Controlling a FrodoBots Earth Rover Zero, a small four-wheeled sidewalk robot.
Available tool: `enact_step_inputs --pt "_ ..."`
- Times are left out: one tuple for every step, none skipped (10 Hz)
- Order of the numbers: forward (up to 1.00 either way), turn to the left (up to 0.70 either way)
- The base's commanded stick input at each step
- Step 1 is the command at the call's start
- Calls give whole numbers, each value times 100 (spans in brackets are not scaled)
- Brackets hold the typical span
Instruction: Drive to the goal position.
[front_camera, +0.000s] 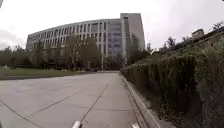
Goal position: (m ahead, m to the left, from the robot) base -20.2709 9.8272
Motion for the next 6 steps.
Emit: enact_step_inputs --pt "7 0" --pt "7 0" --pt "7 0" --pt "6 0" --pt "6 0" --pt "6 0"
